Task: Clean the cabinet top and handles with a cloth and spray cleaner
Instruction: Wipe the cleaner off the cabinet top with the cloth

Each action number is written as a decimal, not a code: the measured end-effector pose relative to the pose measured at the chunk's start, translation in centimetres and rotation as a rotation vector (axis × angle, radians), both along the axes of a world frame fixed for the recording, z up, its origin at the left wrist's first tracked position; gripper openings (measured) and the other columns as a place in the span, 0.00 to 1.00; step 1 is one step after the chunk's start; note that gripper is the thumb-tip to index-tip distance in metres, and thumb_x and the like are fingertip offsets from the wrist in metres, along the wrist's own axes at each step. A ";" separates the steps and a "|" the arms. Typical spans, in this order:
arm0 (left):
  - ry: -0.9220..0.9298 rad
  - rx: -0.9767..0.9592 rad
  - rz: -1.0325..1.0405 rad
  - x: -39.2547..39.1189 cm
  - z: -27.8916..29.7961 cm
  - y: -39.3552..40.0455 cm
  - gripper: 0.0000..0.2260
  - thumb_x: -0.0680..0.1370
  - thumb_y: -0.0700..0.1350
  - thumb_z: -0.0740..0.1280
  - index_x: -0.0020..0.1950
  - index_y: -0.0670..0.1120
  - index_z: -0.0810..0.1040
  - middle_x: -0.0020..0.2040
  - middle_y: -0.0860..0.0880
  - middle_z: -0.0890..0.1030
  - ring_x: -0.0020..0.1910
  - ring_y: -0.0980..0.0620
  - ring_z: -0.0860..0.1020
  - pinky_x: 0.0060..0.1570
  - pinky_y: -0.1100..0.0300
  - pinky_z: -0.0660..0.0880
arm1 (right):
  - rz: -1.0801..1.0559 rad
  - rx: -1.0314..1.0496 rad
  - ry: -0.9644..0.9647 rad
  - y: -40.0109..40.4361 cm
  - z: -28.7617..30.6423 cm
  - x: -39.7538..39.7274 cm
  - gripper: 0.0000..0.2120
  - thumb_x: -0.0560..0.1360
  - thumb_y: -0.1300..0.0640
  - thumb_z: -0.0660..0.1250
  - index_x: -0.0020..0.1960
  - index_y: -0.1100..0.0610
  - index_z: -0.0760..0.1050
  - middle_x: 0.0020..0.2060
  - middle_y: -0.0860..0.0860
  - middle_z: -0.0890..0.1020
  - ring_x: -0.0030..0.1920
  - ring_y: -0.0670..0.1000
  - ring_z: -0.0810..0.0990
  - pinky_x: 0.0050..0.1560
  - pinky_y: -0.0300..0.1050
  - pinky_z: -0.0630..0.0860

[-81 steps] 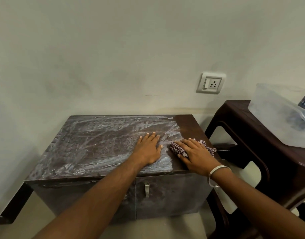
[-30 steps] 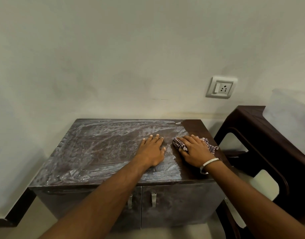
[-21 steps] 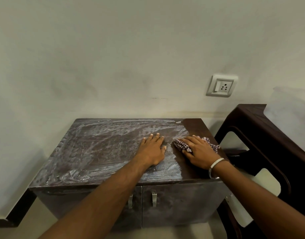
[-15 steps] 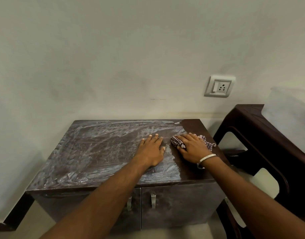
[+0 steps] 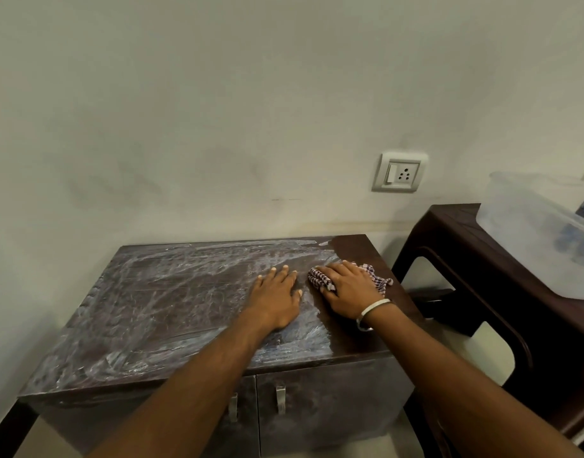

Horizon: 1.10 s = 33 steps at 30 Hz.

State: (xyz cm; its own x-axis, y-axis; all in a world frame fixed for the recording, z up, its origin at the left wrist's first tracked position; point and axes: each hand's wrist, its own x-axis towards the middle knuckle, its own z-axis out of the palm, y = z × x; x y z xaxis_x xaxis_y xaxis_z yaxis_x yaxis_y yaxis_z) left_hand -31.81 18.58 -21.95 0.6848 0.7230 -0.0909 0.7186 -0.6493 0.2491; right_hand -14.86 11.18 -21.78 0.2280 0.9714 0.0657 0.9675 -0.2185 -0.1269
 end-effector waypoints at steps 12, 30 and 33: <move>0.008 0.021 -0.007 0.0 -0.1 0.1 0.26 0.84 0.55 0.48 0.80 0.50 0.49 0.81 0.49 0.47 0.79 0.48 0.46 0.77 0.48 0.44 | 0.018 -0.008 0.009 0.2 0.1 0.6 0.25 0.79 0.45 0.55 0.75 0.46 0.57 0.74 0.47 0.62 0.74 0.53 0.55 0.74 0.56 0.53; -0.010 0.034 -0.008 0.5 -1.0 1.1 0.26 0.84 0.56 0.48 0.80 0.50 0.49 0.81 0.50 0.48 0.79 0.49 0.46 0.77 0.48 0.46 | 0.019 0.050 0.022 1.3 -0.2 -0.7 0.25 0.78 0.46 0.55 0.74 0.46 0.59 0.73 0.48 0.63 0.74 0.54 0.57 0.73 0.56 0.52; -0.012 0.034 -0.004 0.5 -0.8 1.2 0.26 0.84 0.56 0.48 0.80 0.50 0.50 0.81 0.50 0.48 0.79 0.49 0.46 0.77 0.48 0.45 | 0.066 0.055 0.015 0.4 -0.3 -0.6 0.25 0.78 0.47 0.56 0.75 0.47 0.58 0.73 0.48 0.62 0.74 0.54 0.56 0.73 0.55 0.52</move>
State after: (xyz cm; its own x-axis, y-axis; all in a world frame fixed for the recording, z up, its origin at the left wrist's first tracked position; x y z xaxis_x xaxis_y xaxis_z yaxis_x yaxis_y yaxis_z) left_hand -31.33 19.77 -22.80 0.6885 0.7229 -0.0584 0.7132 -0.6603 0.2351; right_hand -15.50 11.60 -22.11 0.1651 0.9794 0.1167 0.9775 -0.1467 -0.1518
